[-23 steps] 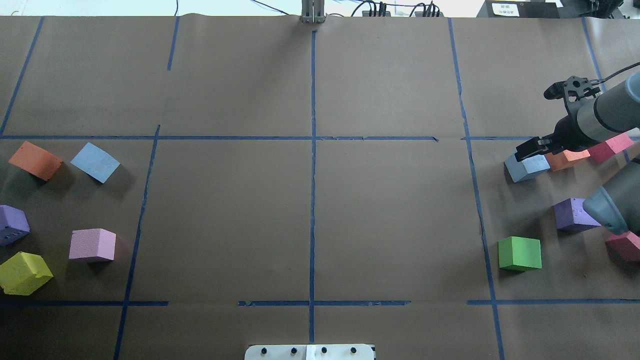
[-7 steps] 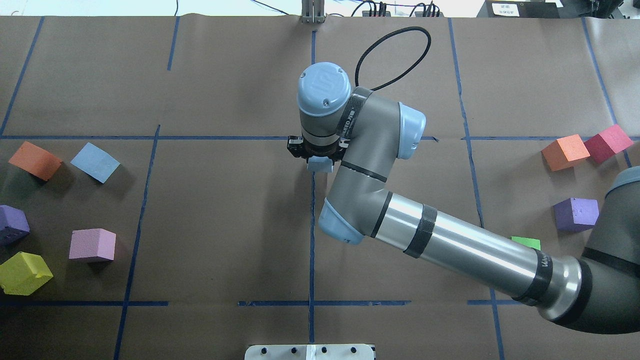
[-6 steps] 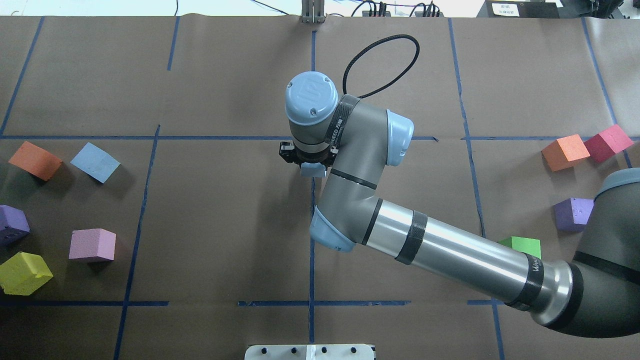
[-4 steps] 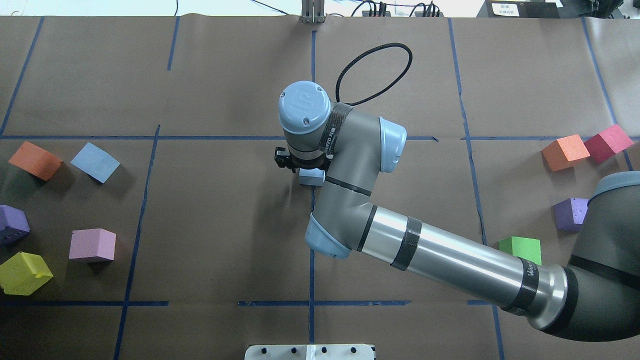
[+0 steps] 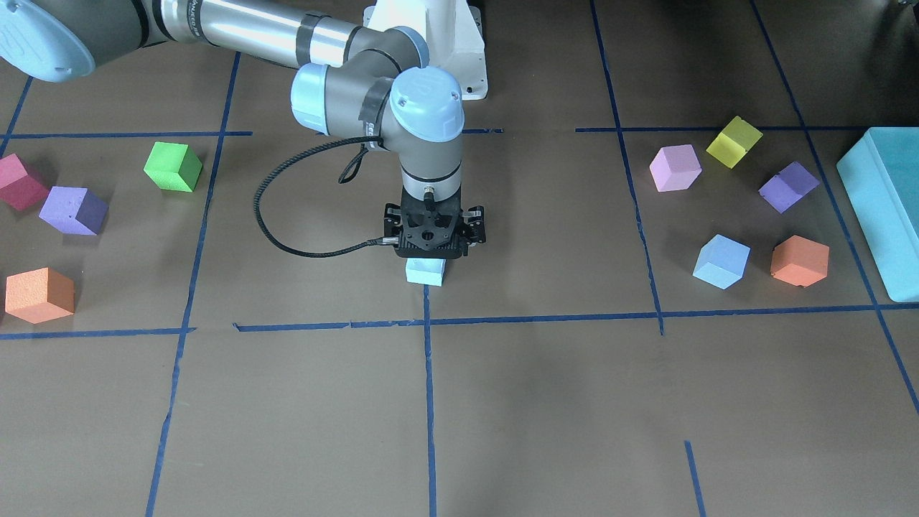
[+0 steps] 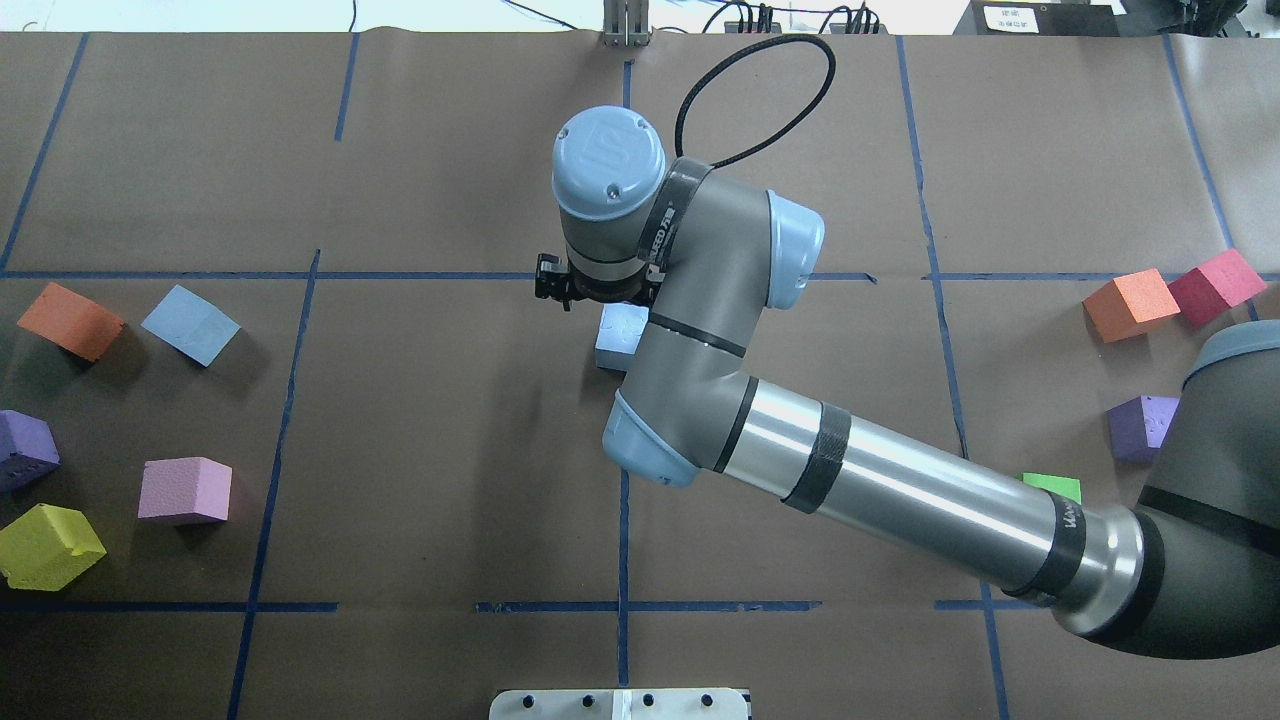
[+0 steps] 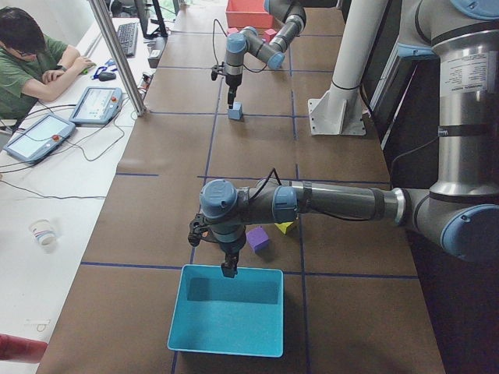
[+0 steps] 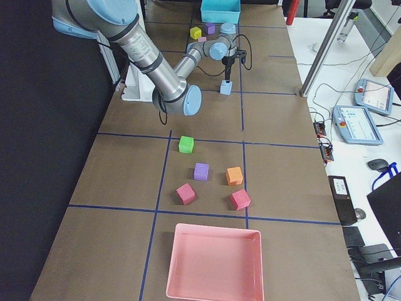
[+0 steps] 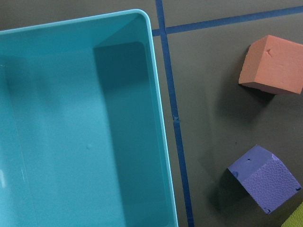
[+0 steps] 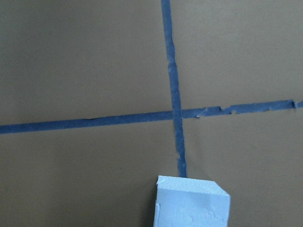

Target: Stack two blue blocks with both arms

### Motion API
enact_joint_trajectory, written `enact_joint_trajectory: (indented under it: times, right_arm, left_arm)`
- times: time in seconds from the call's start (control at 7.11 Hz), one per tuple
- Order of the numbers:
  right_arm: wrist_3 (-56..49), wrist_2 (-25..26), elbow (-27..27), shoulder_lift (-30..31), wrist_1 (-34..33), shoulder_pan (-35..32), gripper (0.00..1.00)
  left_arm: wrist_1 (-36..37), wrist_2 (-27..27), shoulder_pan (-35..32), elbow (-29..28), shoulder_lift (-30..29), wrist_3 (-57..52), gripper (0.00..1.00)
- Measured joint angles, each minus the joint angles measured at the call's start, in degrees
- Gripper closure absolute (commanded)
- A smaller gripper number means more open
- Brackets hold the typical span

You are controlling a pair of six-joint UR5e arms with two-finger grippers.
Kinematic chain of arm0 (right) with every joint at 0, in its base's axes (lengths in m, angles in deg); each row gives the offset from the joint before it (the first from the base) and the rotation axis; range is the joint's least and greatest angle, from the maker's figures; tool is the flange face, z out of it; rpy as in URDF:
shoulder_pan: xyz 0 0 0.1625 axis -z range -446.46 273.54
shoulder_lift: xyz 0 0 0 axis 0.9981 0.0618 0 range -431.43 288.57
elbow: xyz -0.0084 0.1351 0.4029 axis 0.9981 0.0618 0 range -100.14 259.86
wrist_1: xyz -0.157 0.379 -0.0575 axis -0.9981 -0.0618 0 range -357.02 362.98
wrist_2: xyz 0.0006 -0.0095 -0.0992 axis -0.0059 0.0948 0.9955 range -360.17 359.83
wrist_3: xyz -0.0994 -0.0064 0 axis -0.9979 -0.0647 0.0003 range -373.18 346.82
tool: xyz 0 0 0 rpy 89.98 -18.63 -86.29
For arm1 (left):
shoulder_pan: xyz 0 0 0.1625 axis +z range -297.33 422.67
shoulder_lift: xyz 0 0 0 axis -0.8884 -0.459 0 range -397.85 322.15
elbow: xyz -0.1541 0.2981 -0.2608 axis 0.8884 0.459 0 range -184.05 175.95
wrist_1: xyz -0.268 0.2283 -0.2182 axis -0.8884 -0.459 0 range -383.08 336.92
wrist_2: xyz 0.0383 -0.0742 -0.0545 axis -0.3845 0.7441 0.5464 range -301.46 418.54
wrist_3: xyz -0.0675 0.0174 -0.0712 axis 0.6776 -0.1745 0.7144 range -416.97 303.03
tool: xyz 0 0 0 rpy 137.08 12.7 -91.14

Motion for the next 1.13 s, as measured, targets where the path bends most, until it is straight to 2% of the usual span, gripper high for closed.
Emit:
enact_joint_trajectory:
  times: [0.28, 0.42, 0.7, 1.13]
  right_arm:
    - [-5.35, -5.07, -8.81, 2.71, -7.74, -5.49, 0.00]
    - [-10.58, -8.15, -13.79, 6.77, -10.34, -9.29, 0.00]
    - [-27.24, -13.18, -22.15, 19.05, -11.87, -18.74, 0.00]
    - [-58.74, -20.75, -27.48, 38.18, -11.61, -33.56, 0.00]
  left_arm:
    - [-0.17, 0.12, 0.03, 0.12, -1.87, 0.57, 0.00]
    - [-0.24, 0.16, 0.04, 0.02, -3.76, 0.81, 0.00]
    - [-0.13, 0.63, 0.08, -0.20, -7.10, 1.20, 0.00]
    - [-0.25, 2.72, 0.34, 0.80, -8.41, 3.41, 0.00]
